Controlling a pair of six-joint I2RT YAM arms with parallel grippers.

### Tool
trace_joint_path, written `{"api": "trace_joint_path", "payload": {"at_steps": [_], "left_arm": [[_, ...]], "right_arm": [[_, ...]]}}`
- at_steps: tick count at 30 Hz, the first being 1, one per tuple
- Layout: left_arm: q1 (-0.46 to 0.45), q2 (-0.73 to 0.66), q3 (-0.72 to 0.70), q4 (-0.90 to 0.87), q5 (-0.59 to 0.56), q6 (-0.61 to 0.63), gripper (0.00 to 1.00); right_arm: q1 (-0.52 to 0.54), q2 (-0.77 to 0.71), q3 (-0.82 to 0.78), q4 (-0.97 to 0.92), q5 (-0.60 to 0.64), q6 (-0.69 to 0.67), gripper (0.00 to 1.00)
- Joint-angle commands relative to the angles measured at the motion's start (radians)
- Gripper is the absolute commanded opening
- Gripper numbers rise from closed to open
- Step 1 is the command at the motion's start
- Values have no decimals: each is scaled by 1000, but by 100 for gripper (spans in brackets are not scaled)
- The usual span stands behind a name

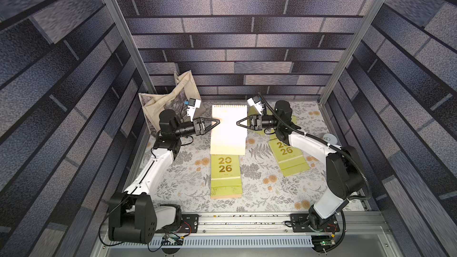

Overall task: Stack the calendars
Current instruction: Place the calendar at the calendar.

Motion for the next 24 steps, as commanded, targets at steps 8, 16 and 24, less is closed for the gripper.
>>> {"api": "trace_joint_path", "payload": {"at_steps": [8,16,24], "left_arm": [[-1,-2,25,-43,42,63,71],[-36,35,44,-10,49,46,44],[-56,53,60,0,56,49,0]], "right_arm": [[-2,-37,10,-34,-49,-36,0],[8,-49,6,-34,-55,-30,0],[30,-41,11,-51,-63,-32,0]]}}
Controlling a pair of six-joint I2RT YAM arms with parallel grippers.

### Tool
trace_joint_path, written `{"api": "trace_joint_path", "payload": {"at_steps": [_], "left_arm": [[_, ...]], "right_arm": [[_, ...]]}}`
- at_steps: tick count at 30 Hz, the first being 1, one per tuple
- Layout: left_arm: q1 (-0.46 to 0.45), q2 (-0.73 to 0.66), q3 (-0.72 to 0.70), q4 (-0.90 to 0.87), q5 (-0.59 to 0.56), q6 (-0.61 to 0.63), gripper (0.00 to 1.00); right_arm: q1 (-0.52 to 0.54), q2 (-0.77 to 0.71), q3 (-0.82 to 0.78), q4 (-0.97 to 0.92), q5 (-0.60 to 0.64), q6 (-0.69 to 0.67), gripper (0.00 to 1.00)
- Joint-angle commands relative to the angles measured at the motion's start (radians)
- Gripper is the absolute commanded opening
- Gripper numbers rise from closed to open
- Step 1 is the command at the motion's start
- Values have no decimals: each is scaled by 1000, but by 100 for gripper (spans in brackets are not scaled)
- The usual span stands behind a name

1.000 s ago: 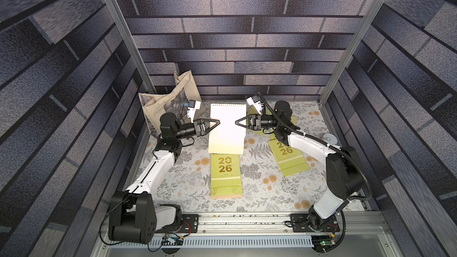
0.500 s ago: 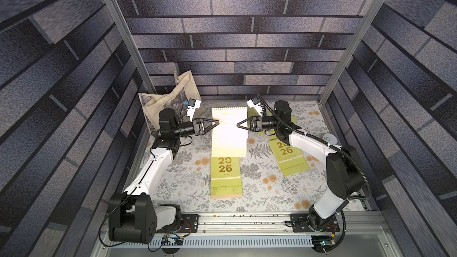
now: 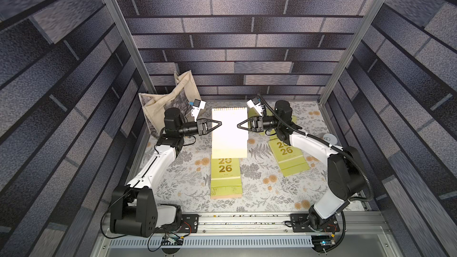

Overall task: Stack the calendars
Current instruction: Place the calendar at the calendar.

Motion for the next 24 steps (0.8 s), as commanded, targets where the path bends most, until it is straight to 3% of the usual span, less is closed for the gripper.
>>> {"api": "trace_joint_path", "payload": {"at_steps": [1,3,5,7,9,18,21,24], "left_arm": [[-12,-6,41,45,30,22,0],[-7,-12,42,42,36,26,0],[-1,-18,46,28,42,34,0],[10,-27,43,23,46,37,0],[20,-39,37,23,50,37,0],[24,-63,12,41,36,32,0],[14,-57,13,54,40,22,0],[0,-58,12,55,36,25,0]], "right_arm": [[16,-26,13,-9,-12,-8,0],[15,-34,9,-11,-12,-13,4],[8,-54,2,-19,-7,-35,35],[-10,-72,-8,-23,-6,-49,59],[-34,-82,-23,-12,-6,-50,66],[-42,-76,-25,49,-9,-15,66],[-27,-63,-25,59,-2,-5,60],[-8,-53,-9,59,4,-6,48]]}}
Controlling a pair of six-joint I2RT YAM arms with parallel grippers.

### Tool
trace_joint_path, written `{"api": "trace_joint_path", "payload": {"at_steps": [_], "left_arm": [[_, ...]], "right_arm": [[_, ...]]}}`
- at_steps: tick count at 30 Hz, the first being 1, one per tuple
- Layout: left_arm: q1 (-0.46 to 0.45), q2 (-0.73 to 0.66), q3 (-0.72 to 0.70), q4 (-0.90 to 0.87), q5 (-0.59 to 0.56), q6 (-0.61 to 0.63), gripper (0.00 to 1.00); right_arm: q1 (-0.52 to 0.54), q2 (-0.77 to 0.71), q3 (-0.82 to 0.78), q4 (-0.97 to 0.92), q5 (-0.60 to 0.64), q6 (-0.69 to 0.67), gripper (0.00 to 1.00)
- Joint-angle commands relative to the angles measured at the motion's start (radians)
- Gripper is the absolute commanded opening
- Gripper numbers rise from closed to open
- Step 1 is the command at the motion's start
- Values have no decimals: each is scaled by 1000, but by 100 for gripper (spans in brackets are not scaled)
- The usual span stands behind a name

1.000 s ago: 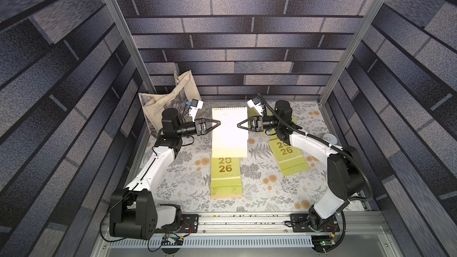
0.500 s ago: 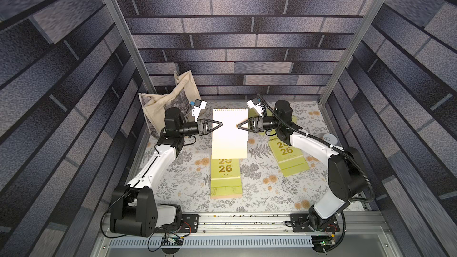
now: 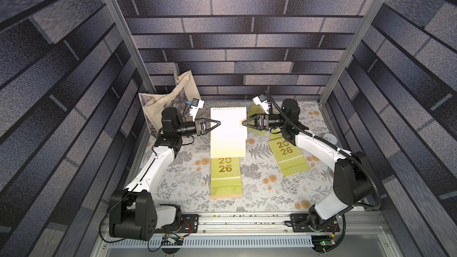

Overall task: Stack the calendars
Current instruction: Place the calendar at the calendar.

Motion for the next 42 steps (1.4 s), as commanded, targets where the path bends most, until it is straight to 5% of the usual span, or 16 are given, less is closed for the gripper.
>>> {"api": "trace_joint_path", "payload": {"at_steps": [1,11,13,15,22,30,42], "left_arm": [[-14,-28,8,55,14,12,0],[-19,-37,-7,33,2,31,0],[-15,-40,-10,20,0,37,9],[1,-46,-6,-21,-14,55,32],[144,-94,7,-148,-82,82,68],[186,-95,32,-270,-73,135,97],[191,-107,-14,-216,-62,108,100]], "right_arm": [[26,21,14,39,0,0,42],[41,15,-3,62,26,15,0],[41,6,-15,65,30,17,0],[45,-4,-35,60,36,25,0],[81,-39,-166,8,98,45,0],[139,-44,-284,-44,243,139,0],[211,71,-263,-264,318,72,0]]}}
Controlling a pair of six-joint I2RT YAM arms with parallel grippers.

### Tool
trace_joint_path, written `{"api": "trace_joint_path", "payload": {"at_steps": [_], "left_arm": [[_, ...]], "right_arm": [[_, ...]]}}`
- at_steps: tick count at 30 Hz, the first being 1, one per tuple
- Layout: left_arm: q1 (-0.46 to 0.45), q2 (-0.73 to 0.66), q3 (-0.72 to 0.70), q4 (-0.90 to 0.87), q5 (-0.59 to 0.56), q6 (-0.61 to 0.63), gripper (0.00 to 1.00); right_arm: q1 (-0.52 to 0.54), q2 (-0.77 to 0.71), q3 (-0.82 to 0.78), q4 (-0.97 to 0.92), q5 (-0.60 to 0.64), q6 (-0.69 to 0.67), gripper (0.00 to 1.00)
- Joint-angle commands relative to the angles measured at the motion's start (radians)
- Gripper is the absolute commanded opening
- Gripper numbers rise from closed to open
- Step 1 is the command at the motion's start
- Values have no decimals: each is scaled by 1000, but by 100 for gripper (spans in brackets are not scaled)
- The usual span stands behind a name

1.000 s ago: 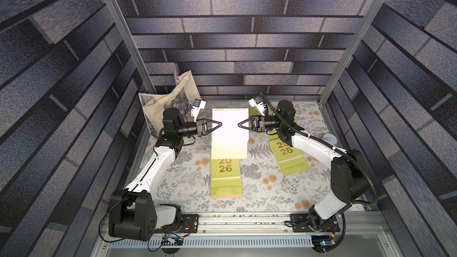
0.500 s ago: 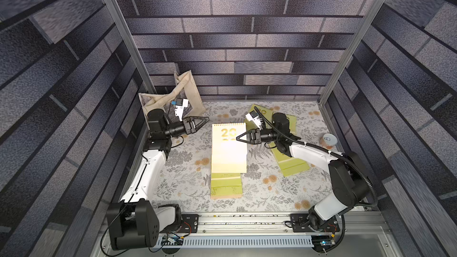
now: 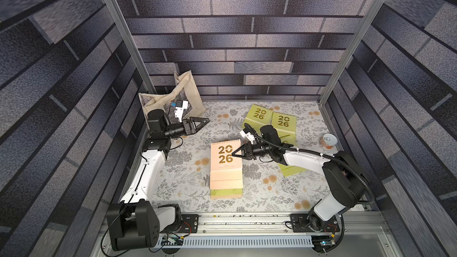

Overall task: Stack the calendars
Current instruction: Place the calendar at the calendar.

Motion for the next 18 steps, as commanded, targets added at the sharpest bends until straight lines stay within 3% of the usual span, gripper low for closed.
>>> {"api": "trace_joint_path", "payload": {"at_steps": [1,18], "left_arm": [[12,-31,-21,22,7,7,100],[18,-6,-31,50,21,-3,100]], "right_arm": [[8,44,31,-41,14,-30,0],[23,180,93,-38,6,-2,0]]}}
